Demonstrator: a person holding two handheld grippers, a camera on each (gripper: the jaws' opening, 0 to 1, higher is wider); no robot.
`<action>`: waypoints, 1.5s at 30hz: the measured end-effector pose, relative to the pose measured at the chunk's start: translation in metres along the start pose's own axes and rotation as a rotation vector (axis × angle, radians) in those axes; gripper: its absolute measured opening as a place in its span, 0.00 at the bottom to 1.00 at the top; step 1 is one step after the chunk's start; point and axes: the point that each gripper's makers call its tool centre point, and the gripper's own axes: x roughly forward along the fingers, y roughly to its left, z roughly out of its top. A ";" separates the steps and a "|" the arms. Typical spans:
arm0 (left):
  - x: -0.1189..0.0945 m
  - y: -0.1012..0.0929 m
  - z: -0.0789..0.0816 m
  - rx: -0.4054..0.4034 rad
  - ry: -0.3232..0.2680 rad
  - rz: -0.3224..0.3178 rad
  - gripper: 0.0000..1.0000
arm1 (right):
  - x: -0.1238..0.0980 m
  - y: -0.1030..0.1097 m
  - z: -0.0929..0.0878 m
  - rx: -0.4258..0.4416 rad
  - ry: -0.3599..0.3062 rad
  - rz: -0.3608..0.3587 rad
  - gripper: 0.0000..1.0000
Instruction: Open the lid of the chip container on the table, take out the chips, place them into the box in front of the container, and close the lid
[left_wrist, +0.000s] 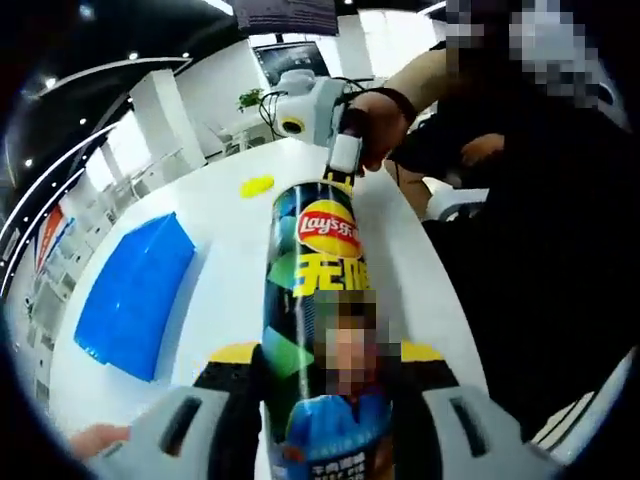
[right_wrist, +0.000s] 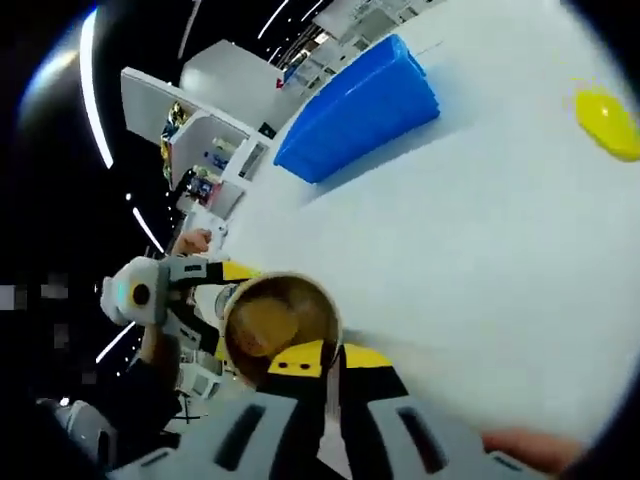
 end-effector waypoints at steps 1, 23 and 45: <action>0.001 -0.001 -0.001 0.000 0.007 -0.012 0.50 | 0.002 -0.002 -0.002 -0.033 0.006 -0.003 0.02; 0.007 0.003 -0.004 -0.080 -0.023 -0.105 0.50 | 0.007 0.015 0.009 -0.042 0.068 0.242 0.01; 0.003 0.013 -0.003 -0.117 -0.143 -0.155 0.51 | -0.001 0.005 0.031 0.037 0.071 0.389 0.18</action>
